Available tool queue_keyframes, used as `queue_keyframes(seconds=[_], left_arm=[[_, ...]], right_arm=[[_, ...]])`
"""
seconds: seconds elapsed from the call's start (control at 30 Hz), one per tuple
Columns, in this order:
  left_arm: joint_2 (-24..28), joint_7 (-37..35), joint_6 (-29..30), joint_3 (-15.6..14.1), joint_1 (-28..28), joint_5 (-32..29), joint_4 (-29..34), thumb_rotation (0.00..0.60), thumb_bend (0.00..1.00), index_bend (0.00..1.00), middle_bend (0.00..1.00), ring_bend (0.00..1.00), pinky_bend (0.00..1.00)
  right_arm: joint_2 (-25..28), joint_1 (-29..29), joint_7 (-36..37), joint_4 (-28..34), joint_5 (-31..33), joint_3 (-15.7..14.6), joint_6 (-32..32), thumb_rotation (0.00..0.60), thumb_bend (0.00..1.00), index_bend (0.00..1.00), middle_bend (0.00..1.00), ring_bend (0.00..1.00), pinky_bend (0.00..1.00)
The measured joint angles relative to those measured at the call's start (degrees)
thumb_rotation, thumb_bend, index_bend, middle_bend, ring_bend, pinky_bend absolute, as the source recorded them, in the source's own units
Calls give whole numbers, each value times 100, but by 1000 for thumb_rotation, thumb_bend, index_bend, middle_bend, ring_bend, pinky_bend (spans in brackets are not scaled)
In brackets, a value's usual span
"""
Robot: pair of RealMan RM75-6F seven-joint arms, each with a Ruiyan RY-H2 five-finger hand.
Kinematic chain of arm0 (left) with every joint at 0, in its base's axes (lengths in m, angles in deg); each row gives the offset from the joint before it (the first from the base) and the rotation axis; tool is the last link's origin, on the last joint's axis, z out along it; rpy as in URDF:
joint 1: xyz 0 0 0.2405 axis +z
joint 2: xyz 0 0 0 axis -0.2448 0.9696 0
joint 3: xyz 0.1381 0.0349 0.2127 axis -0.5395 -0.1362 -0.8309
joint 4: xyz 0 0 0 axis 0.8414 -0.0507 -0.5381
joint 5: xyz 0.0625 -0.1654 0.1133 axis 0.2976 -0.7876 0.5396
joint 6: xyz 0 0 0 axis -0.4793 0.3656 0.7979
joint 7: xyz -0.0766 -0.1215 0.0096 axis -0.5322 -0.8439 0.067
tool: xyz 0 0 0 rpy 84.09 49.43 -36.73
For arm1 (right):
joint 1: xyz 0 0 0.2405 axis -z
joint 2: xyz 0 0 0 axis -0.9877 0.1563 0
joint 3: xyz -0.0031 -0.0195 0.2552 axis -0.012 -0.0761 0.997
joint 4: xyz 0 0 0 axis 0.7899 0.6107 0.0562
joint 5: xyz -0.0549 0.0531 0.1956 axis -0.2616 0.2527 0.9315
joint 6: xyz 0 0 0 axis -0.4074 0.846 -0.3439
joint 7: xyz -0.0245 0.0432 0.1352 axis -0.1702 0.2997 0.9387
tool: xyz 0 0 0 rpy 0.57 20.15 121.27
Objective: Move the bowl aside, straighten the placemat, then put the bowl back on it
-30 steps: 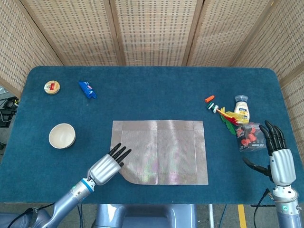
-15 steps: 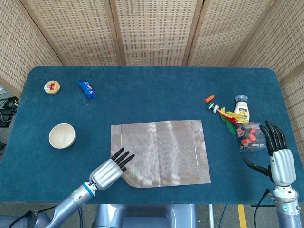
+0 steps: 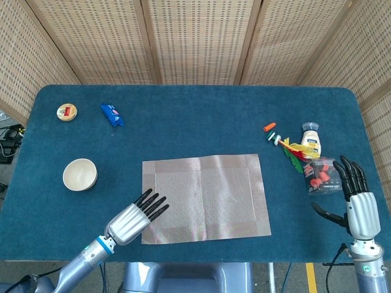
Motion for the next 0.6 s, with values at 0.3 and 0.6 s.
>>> queue_keyframes(seconds=[0.3,0.6], left_arm=[[636,-690,847,-148,391,565,130,600,239,3,0,0,0],[1088,-1543,1474,10,820,394,-459,600,239,68,0,0,0]], right_arm=[[14,22,-99,68,-85,-31,-60,600,263,75,0,0,0],[12,39,-228,156,-226,-120,-92,600,263,76,0,0,0]])
